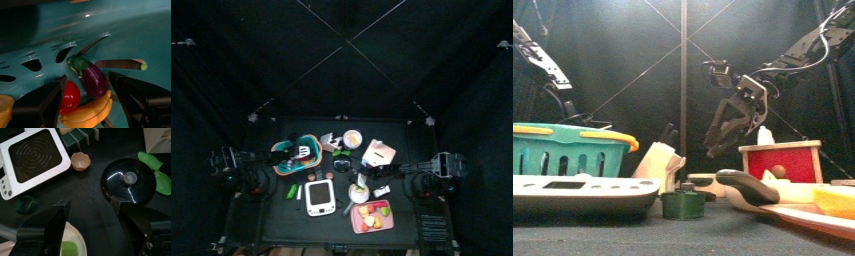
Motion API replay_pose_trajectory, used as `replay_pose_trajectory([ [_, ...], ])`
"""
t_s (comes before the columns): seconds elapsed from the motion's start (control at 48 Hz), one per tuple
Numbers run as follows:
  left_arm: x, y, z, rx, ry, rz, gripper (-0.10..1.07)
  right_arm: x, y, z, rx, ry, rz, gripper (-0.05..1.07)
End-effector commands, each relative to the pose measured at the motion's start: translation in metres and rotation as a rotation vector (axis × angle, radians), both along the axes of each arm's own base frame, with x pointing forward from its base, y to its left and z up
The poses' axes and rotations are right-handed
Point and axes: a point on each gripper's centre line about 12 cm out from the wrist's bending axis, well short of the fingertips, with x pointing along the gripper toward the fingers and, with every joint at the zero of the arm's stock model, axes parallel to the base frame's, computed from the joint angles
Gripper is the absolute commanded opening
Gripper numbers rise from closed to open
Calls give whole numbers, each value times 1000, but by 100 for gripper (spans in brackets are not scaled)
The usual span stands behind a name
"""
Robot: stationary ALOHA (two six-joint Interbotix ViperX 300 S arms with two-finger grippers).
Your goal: Grab eggplant
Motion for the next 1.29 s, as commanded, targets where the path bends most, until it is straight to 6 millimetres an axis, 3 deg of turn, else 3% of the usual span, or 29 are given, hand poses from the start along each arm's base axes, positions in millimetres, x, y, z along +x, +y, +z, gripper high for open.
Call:
replay_pose_trajectory([
  [0.0,6,5,-1,-9,-22,2,96,5,0,16,-5,-47,3,97],
  [0.667,4,10,-25,-63,8,10,92,6,0,14,-5,-43,3,97],
  [0.917,3,9,-27,-69,2,6,78,6,0,13,-4,-39,3,97],
  [1.083,2,8,-24,-63,-9,0,72,6,0,11,-2,-34,2,97],
  [1.271,3,7,-2,-19,-74,-17,72,6,-1,11,-3,-33,1,97],
])
